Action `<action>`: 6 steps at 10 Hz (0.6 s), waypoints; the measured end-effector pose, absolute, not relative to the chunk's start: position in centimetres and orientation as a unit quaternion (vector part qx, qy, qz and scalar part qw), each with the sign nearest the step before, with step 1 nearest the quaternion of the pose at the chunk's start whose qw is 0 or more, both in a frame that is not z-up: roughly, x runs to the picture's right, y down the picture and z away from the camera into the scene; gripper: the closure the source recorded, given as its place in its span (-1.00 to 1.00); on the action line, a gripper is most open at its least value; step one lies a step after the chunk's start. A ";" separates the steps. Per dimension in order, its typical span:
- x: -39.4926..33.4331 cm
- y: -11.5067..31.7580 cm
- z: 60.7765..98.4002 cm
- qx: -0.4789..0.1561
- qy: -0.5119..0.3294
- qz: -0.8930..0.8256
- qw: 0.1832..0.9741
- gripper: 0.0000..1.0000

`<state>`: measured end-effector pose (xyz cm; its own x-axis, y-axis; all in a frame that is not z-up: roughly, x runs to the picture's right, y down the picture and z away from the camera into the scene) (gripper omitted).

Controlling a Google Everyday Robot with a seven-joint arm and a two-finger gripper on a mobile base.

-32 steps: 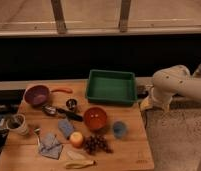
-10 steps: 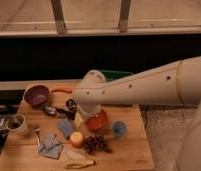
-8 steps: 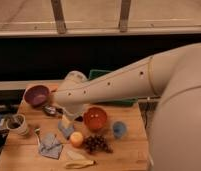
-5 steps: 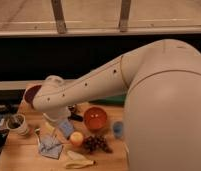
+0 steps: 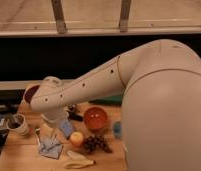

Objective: Place towel in red bowl

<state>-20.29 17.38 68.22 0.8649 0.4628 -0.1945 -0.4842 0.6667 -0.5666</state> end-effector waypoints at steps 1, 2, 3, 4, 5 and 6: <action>-21.6 18.2 68.5 -0.326 0.009 0.238 0.915 -0.38; -23.0 18.8 68.7 -0.334 0.003 0.222 0.916 -0.38; -25.1 19.7 69.0 -0.345 -0.006 0.198 0.917 -0.38; -27.2 20.9 69.5 -0.358 -0.012 0.177 0.917 -0.38; -29.1 22.5 70.1 -0.374 -0.018 0.154 0.914 -0.38; -29.8 23.2 70.5 -0.382 -0.020 0.146 0.912 -0.38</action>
